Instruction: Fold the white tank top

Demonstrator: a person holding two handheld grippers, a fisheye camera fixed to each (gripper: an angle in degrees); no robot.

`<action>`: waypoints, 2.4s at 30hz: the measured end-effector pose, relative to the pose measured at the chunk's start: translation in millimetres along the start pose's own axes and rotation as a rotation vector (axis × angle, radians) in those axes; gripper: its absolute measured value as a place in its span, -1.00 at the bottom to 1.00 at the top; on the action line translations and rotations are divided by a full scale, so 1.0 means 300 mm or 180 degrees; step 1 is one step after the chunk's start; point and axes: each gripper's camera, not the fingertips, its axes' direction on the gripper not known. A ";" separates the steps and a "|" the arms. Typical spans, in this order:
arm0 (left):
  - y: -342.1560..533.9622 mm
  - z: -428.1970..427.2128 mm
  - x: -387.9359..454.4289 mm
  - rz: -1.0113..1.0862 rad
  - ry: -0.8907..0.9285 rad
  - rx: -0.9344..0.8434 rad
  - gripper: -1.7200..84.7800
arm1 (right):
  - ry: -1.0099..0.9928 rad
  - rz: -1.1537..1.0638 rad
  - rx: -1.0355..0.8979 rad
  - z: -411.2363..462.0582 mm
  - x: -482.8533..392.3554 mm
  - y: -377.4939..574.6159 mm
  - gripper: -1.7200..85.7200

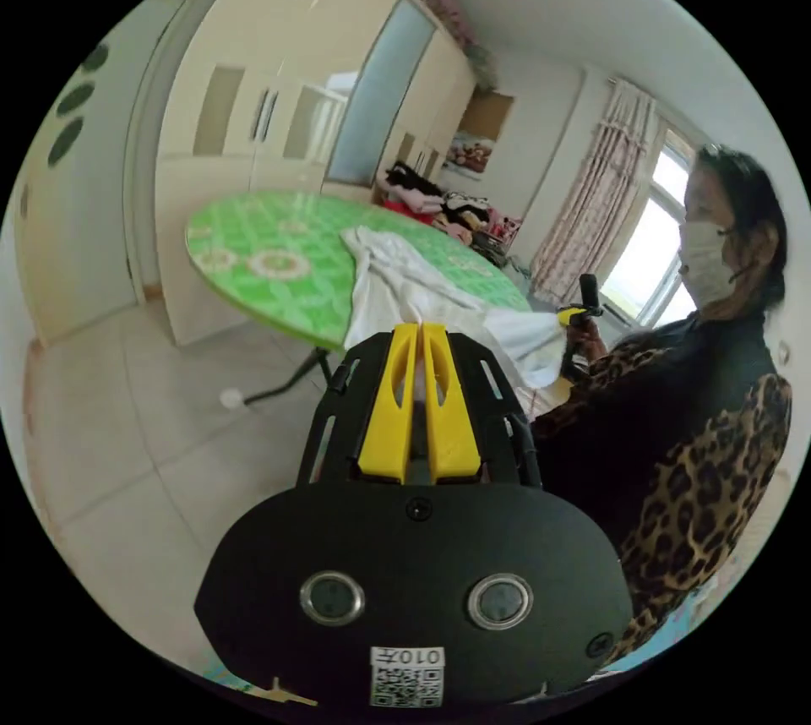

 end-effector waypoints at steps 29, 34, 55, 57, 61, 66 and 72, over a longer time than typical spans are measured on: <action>0.923 -0.546 -0.290 -0.0855 0.0740 0.1589 -0.97 | 0.1032 -0.0180 -0.0375 -0.157 -0.017 -1.216 -0.78; 1.167 -0.579 -0.336 -0.1469 0.0764 0.2169 -0.96 | 0.1969 -0.0266 -0.0852 0.260 -0.106 -1.667 -0.77; 0.880 -0.377 -0.144 -0.1421 0.0804 0.1595 -0.97 | 0.3137 0.0417 -0.0629 0.674 -0.030 -1.893 -0.92; 0.794 -0.355 -0.116 -0.1332 0.0697 0.1448 -0.97 | 0.3333 0.0800 -0.0384 0.489 0.034 -1.753 -0.93; 0.552 -0.275 -0.046 -0.1021 0.0556 0.1164 -0.96 | 0.3345 0.1863 -0.0273 0.171 0.241 -1.273 -0.93; 0.179 -0.030 0.017 -0.0819 0.0493 0.0713 -0.96 | 0.2603 0.2350 -0.0327 0.197 0.382 -0.845 -0.91; -0.339 0.427 0.154 -0.0588 0.0424 -0.0025 -0.96 | 0.2450 0.2349 -0.0122 0.270 0.345 -0.649 -0.86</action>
